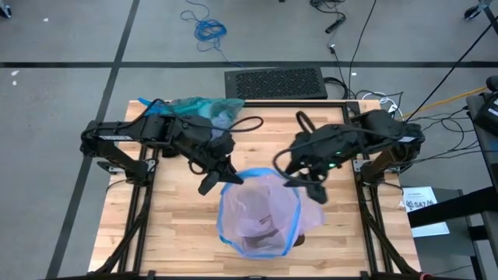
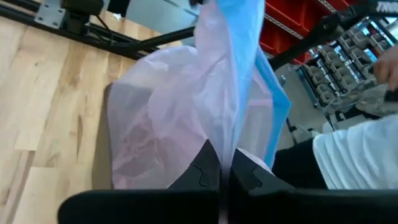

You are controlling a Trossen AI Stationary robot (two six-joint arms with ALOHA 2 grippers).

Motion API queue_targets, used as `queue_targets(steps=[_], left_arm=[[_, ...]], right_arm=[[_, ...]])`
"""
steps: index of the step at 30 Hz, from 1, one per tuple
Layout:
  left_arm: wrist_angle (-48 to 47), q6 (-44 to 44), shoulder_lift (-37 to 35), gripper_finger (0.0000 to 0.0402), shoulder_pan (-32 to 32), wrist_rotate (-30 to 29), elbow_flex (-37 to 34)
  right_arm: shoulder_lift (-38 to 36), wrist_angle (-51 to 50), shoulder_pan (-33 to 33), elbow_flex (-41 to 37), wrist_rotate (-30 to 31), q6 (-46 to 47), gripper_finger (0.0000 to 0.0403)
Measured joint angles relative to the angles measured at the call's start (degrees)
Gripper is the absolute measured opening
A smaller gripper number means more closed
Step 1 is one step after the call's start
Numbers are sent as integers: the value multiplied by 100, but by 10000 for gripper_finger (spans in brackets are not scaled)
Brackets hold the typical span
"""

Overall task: Place trash/remove bag and relplace
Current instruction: Insert the new pink trash bag into the black trash bin

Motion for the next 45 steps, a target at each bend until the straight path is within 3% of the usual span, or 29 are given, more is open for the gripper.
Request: queue_targets(steps=[5, 8, 11, 17, 22, 26, 30, 45], left_arm=[[-10, -397, -2, 1, -151, -271, 0], [10, -635, -2, 1, -260, -362, 0], [57, -752, -2, 1, -379, -385, 0], [66, -734, -49, 0, -488, -378, -2], [67, -703, -219, 0, -557, -333, -2], [92, -694, -253, 0, -556, -315, -2], [104, -687, -262, 0, -555, -316, -2], [121, -588, -262, 0, -557, -314, -2]], right_arm=[[-429, -714, 189, 5, -132, 197, 169], [-595, -1227, 299, -22, -85, 568, 172], [-692, -1107, 630, -473, 80, 757, 138], [-689, -894, 1452, -2210, 533, 1758, 14], [-695, 29, 1817, -3303, 608, 2874, 2], [-698, 1792, 1798, -3464, 639, 2804, 1], [-704, 2633, 1578, -3464, 695, 2661, 0], [204, 1639, 901, -3469, 305, 2351, 0]])
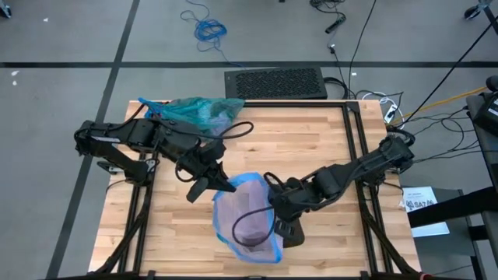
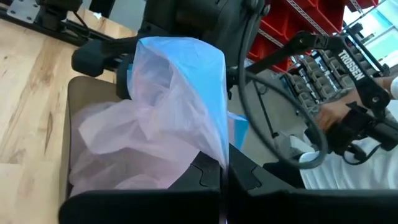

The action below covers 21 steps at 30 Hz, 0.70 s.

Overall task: Place trash/remove bag and relplace
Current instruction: Insert the new pink trash bag into the black trash bin

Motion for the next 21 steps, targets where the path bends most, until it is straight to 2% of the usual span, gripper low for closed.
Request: queue_targets(steps=[6, 11, 15, 21], left_arm=[[-2, 5, 0, 0, 2, 0, 0], [-11, 3, 0, 0, -22, 0, 0], [-20, 3, 0, 0, -50, 0, 0], [-60, 3, 0, 0, -101, 1, 2]], right_arm=[[220, -398, 0, -2, -70, 144, 0], [192, -107, 0, 6, -137, -16, 0], [-19, -241, 16, 284, -132, -82, 0], [-173, -968, 66, 946, -89, -354, 13]])
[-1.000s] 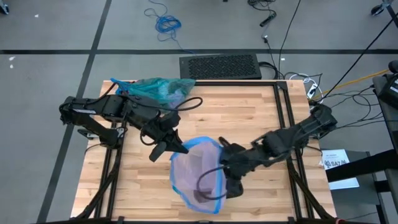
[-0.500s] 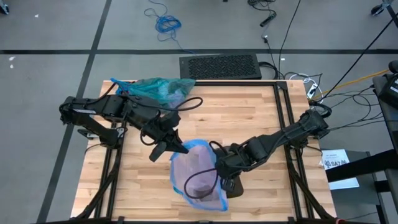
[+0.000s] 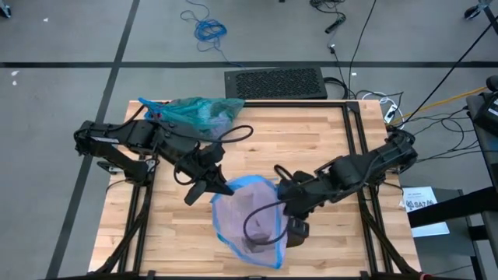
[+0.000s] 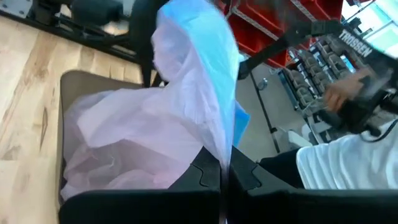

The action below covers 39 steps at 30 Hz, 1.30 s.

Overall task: Place trash/remove bag and relplace
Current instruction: Insert the new pink trash bag into the black trash bin

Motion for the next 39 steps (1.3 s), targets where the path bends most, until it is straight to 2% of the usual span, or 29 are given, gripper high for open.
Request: queue_targets(steps=[5, 10, 12, 17, 30, 36, 39], left_arm=[[-217, -12, -52, 0, -3, -103, 0], [-235, 1, -287, 0, -3, -405, 0], [-254, 26, -360, 0, -3, -441, 2], [-327, 47, -396, 0, 1, -453, 2], [-727, 3, -375, 0, -39, -895, 2], [-850, 12, -264, 0, -181, -1162, 2], [-854, 8, -256, 0, -247, -1182, 0]], right_arm=[[-35, 505, 114, 448, 87, -393, 24], [31, 1539, 256, 405, 747, -798, 7], [140, 1671, 242, 295, 908, -901, 3], [455, 1788, 97, -149, 720, -695, 1], [592, 1784, 4, -970, 190, 1034, 0], [406, 2198, 61, -864, 148, 926, 0], [296, 2175, 139, -529, 282, 474, 0]])
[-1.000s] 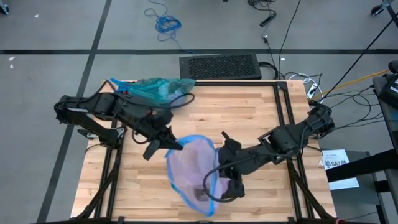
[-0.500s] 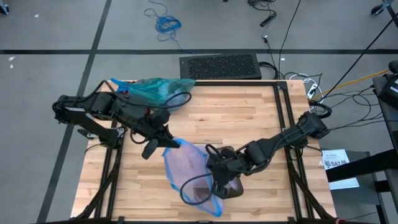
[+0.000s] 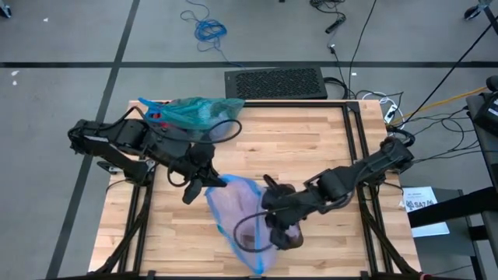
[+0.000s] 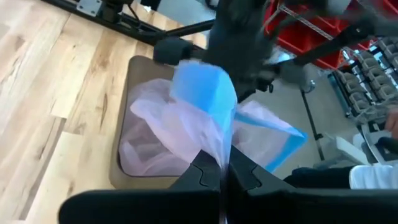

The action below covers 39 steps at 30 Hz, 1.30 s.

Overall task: Place trash/remove bag and relplace
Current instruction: Insert the new pink trash bag into the black trash bin

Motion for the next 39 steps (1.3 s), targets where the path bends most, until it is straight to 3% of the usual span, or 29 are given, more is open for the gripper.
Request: queue_targets(steps=[5, 10, 14, 24, 32, 39], left_arm=[[-25, 19, 0, 0, -28, -18, 0], [-107, -5, 0, 0, -98, -64, 0], [-116, -16, 0, 0, -177, -223, 0], [-668, -186, 0, 0, -397, -742, -2], [-761, -320, 0, 0, -403, -810, -2], [-992, -323, 0, 0, -399, -907, -2]], right_arm=[[-44, -702, 116, 505, 57, -1201, 0], [45, -1805, 11, 518, 492, -1976, 0], [256, -1550, -250, 516, 599, -2617, 0], [1176, -1481, -675, 542, -390, -3170, 0], [766, -1527, -487, 561, -675, -2827, 0], [618, -1373, -62, 572, -424, -3508, 0]])
